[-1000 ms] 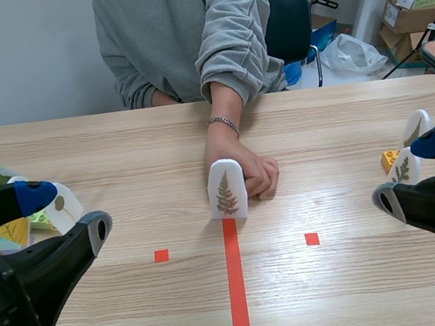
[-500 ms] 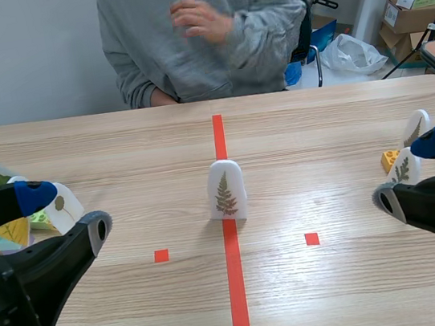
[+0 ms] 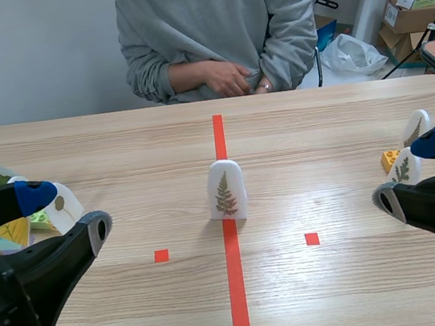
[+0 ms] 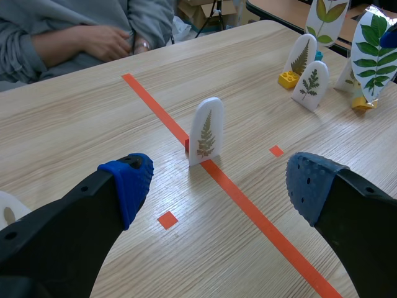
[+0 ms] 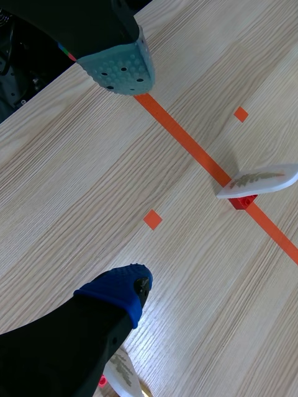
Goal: Do the leaf sorting experiment
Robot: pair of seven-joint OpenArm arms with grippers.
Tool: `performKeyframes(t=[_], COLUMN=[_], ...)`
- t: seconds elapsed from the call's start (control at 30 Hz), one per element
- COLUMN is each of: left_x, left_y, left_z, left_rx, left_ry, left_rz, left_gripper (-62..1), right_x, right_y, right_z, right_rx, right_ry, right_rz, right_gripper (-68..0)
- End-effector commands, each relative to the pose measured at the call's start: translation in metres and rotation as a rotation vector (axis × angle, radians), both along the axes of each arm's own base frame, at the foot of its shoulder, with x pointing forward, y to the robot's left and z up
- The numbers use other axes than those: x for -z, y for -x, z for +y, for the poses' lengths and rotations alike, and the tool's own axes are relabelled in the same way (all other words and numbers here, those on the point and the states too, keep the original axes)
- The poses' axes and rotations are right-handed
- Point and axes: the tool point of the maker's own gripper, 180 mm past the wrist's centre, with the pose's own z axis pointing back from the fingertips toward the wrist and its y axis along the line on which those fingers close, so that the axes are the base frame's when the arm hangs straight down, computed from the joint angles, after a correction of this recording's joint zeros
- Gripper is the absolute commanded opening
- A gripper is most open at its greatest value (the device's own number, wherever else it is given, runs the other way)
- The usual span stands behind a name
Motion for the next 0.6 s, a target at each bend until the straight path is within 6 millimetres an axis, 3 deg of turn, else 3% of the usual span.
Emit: performKeyframes(t=[0.0, 0.57], left_x=[-0.0077, -0.0077], left_y=[-0.0008, -0.0008], left_z=[-0.0035, -0.0035], left_rx=[0.001, 0.001], left_ry=[0.027, 0.027], left_rz=[-0.022, -0.022], left_gripper=[-14.2, -14.2], right_x=[-0.0086, -0.0067], right_y=[-0.0024, -0.0032], right_z=[0.0039, 0.0018], right_rx=[-0.02, -0.02], right_ry=[-0.009, 0.014], right_rz=[-0.029, -0.032], right_gripper=[-11.7, -11.7])
